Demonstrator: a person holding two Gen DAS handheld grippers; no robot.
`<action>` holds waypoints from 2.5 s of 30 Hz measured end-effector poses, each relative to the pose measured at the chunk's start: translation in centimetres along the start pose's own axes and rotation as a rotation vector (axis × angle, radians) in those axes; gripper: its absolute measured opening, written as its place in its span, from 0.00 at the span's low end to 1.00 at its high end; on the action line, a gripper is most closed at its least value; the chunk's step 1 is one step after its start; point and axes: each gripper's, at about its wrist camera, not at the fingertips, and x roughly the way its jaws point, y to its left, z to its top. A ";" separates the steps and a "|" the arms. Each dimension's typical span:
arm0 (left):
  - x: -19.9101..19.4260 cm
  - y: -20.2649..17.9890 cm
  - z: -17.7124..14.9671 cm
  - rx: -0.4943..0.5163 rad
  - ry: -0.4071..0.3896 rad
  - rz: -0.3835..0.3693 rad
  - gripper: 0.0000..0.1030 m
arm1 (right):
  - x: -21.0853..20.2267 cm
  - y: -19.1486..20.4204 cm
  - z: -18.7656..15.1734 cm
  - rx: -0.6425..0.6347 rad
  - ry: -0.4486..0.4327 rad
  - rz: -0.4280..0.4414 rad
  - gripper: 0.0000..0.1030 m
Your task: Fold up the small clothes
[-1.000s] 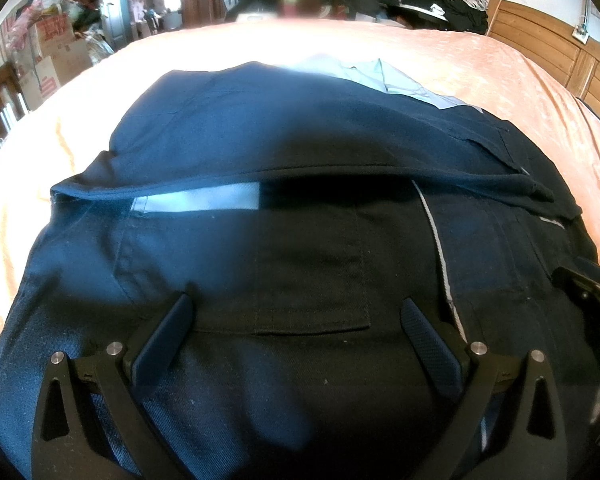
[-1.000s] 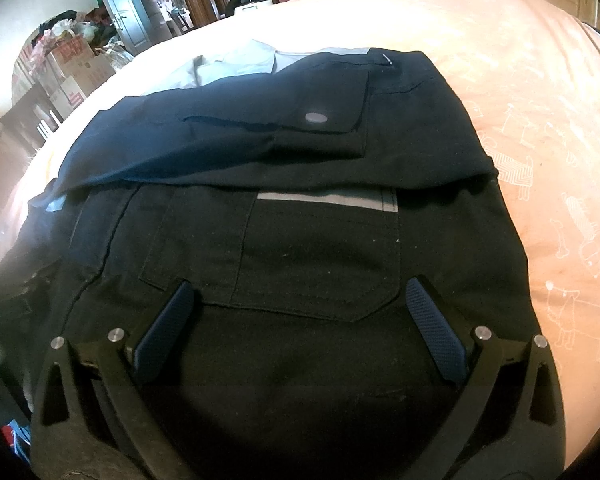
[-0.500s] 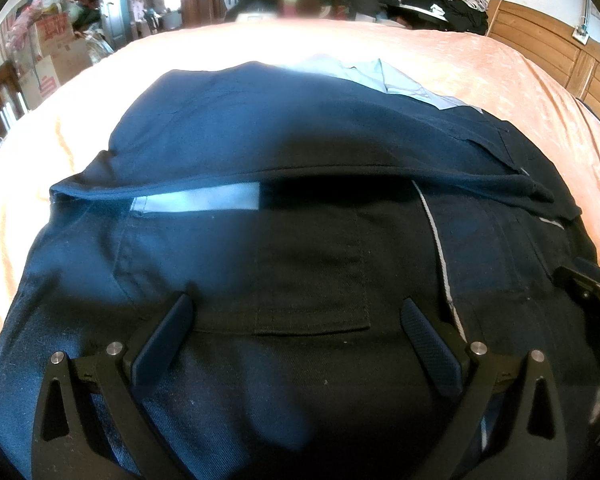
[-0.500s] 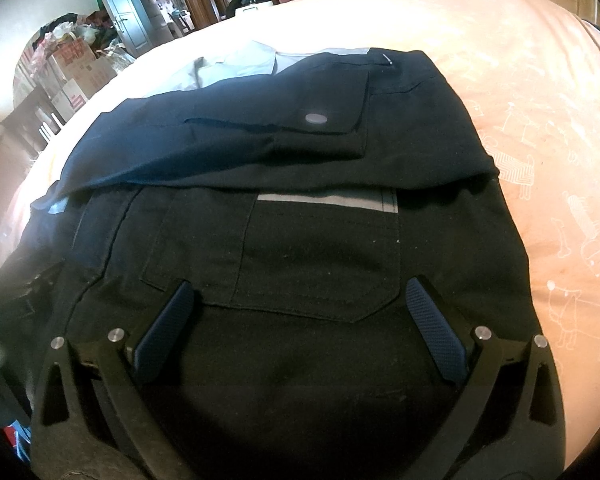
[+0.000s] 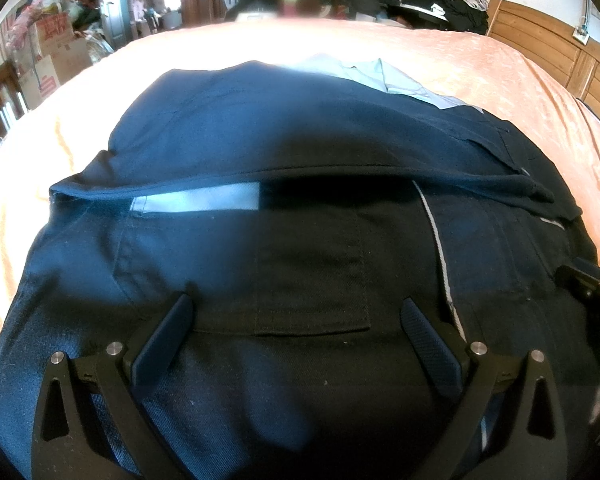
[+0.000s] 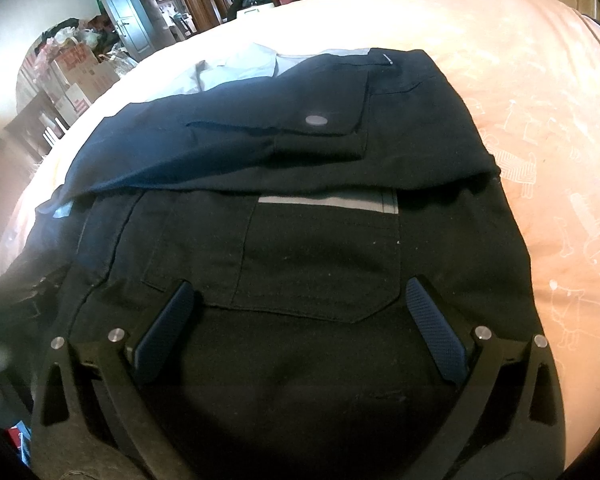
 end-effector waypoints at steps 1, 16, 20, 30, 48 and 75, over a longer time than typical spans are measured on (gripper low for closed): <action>0.0 0.0 0.0 0.000 0.000 0.000 1.00 | 0.0 0.0 0.0 0.001 0.000 0.002 1.00; 0.0 0.1 0.0 0.000 0.000 -0.001 1.00 | 0.0 -0.1 0.0 0.001 -0.001 0.004 1.00; 0.0 0.1 0.0 0.000 0.000 -0.002 1.00 | 0.0 -0.1 0.0 0.001 0.000 0.003 1.00; 0.0 0.1 0.1 0.000 0.001 -0.001 1.00 | 0.0 -0.1 0.0 -0.002 0.002 -0.002 1.00; -15.6 14.8 -3.3 -0.297 -0.125 -0.161 0.80 | -13.2 -5.1 -0.7 0.066 0.009 0.178 0.98; -16.9 16.7 -15.1 -0.234 0.091 -0.335 0.30 | -11.8 -8.0 -11.1 0.066 0.385 0.307 0.61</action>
